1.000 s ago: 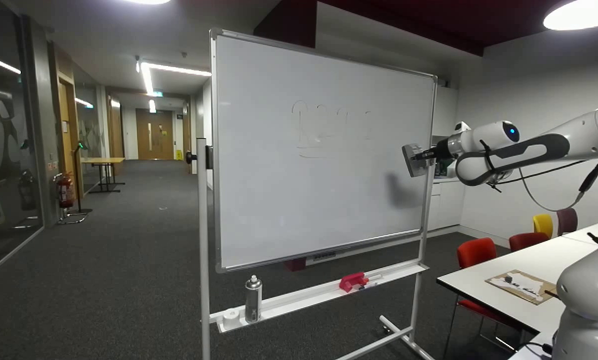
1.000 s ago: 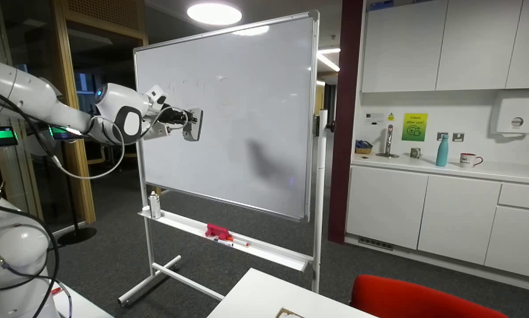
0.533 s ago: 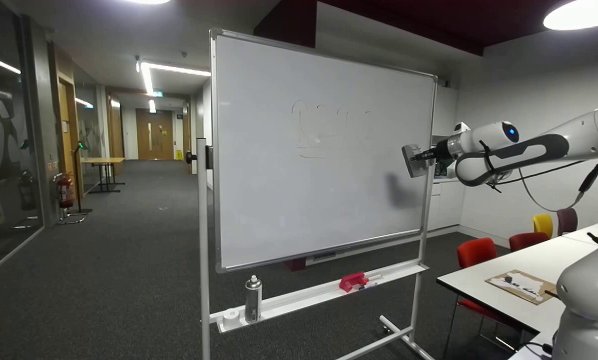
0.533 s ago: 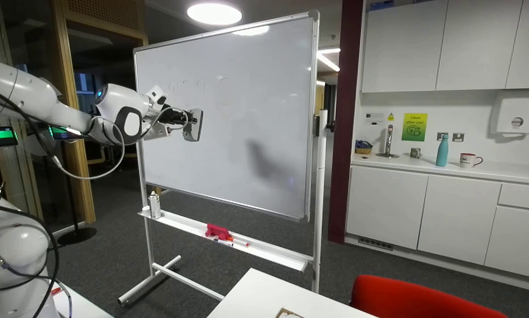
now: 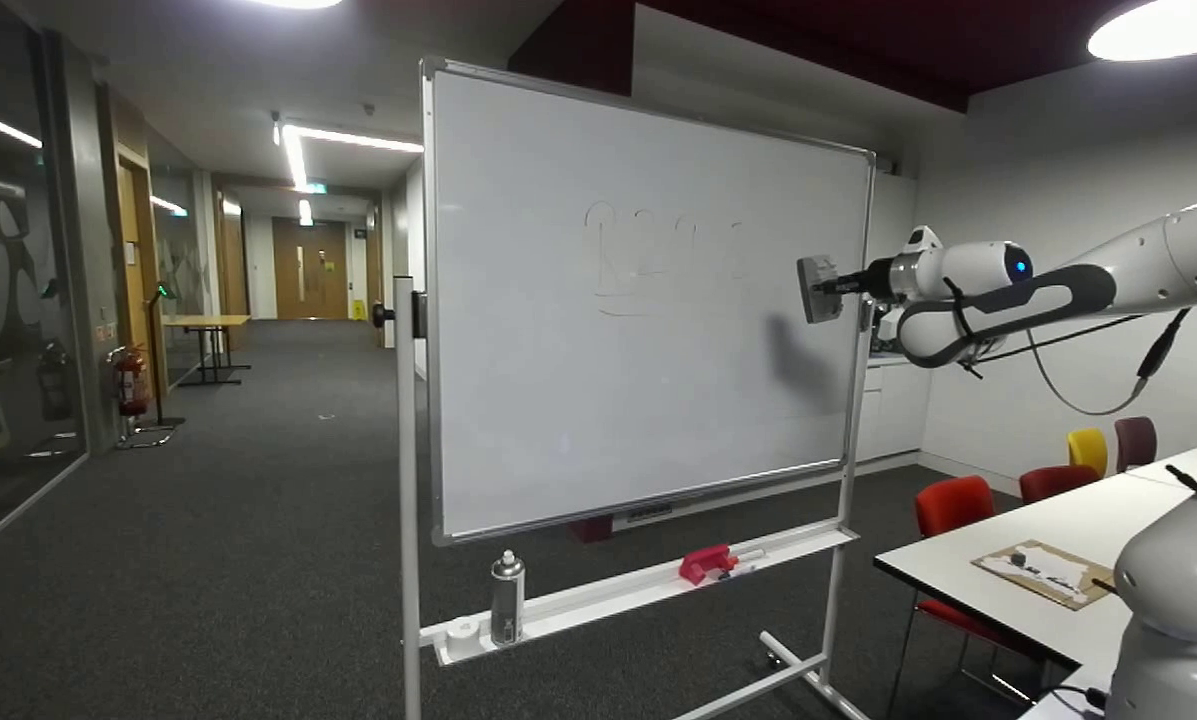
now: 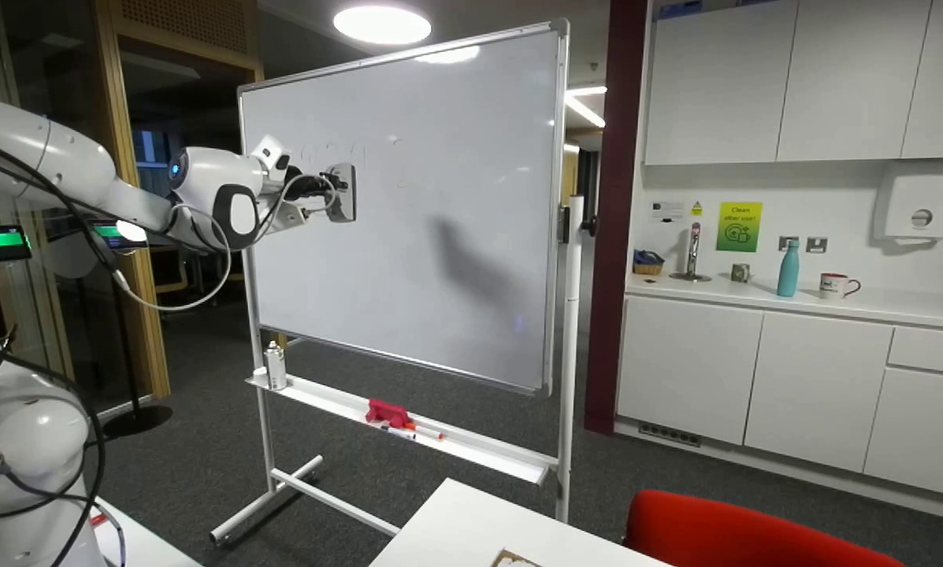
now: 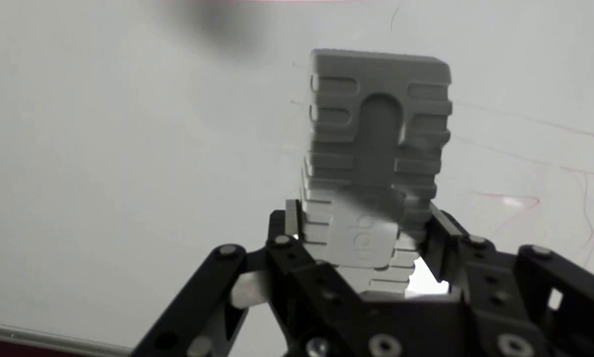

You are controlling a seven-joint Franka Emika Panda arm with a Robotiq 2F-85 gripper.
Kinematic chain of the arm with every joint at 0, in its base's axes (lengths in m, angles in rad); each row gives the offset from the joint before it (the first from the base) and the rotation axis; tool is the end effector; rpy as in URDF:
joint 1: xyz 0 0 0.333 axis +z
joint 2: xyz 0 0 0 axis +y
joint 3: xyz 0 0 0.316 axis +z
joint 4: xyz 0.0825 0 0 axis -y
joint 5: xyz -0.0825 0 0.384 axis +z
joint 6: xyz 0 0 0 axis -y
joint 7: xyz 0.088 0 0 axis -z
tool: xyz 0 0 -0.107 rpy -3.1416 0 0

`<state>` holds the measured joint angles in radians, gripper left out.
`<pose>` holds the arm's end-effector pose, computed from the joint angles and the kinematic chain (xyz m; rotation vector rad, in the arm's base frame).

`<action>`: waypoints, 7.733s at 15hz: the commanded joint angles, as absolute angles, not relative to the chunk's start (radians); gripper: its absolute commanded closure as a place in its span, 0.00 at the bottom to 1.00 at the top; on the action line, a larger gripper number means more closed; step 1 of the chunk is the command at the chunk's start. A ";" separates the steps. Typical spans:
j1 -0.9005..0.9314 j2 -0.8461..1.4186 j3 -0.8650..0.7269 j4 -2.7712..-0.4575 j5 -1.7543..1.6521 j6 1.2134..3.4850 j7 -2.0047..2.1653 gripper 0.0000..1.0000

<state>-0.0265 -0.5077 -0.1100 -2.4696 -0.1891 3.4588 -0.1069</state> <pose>0.4156 -0.0465 0.6567 2.1660 0.1834 1.9890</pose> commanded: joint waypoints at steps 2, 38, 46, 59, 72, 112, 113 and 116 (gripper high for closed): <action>-0.038 -0.460 -0.077 -2.287 -0.164 3.452 -0.116 0.66; -0.326 -0.120 0.191 -1.771 -0.215 3.068 -0.100 0.66; -0.329 -0.137 0.193 -1.803 -0.224 3.044 -0.101 0.41; -0.182 -0.056 0.046 -1.714 -0.218 3.050 -0.148 0.66; -0.103 0.120 -0.033 -1.422 -0.217 3.039 -0.180 0.66; -0.667 0.247 0.632 -1.444 -0.145 3.359 -0.700 0.66; -0.705 0.253 0.662 -1.438 -0.149 3.361 -0.692 0.66; -0.797 0.276 0.752 -1.429 -0.165 3.350 -0.696 0.66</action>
